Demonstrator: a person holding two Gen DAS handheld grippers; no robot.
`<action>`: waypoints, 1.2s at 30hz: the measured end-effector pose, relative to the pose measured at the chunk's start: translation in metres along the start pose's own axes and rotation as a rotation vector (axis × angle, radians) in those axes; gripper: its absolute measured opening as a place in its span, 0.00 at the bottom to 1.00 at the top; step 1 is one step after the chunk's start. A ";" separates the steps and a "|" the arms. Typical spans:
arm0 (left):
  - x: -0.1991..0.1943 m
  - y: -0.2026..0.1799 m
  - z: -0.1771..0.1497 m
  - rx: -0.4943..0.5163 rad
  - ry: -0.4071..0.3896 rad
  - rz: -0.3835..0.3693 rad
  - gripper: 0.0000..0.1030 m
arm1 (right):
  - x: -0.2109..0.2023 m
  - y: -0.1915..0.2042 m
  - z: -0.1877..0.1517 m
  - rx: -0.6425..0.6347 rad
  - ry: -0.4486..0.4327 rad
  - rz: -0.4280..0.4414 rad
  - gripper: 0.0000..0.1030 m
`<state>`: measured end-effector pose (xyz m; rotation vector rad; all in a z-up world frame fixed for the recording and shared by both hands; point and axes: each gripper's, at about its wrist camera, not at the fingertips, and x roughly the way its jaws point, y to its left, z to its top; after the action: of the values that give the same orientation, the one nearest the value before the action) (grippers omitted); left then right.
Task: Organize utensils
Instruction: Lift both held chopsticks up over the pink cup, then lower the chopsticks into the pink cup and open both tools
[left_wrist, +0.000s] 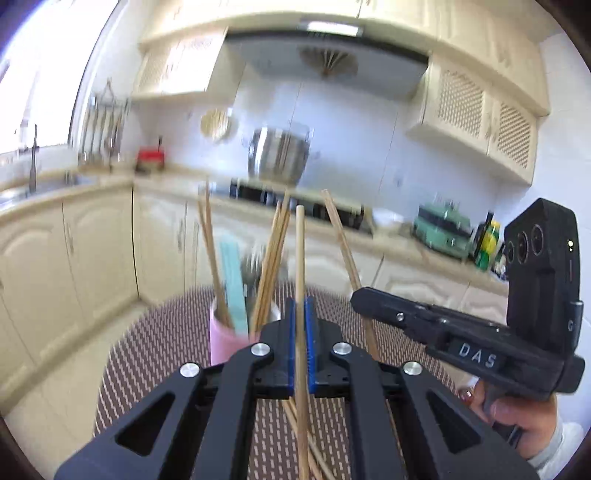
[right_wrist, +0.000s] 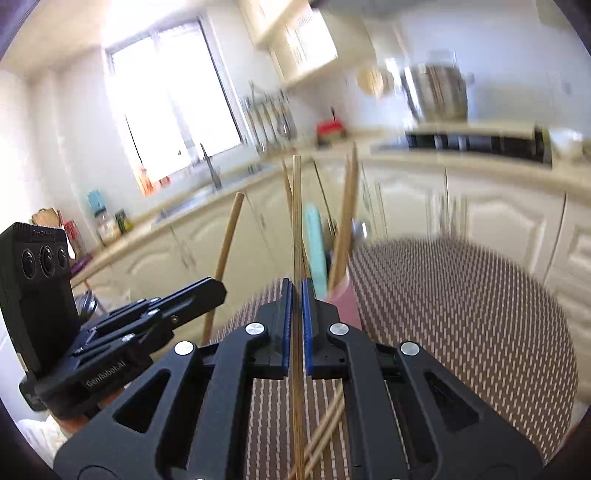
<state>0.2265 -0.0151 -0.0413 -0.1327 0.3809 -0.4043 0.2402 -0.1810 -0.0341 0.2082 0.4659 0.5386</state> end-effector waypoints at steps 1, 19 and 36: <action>0.002 -0.001 0.005 0.005 -0.036 -0.001 0.05 | 0.000 0.002 0.006 -0.011 -0.038 -0.002 0.06; 0.045 0.032 0.053 -0.066 -0.486 0.114 0.05 | 0.033 0.002 0.053 -0.098 -0.316 -0.022 0.06; 0.090 0.040 0.014 -0.016 -0.408 0.180 0.05 | 0.057 -0.015 0.037 -0.089 -0.277 -0.065 0.06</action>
<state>0.3225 -0.0140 -0.0666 -0.1909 -0.0066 -0.1890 0.3075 -0.1657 -0.0278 0.1788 0.1780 0.4574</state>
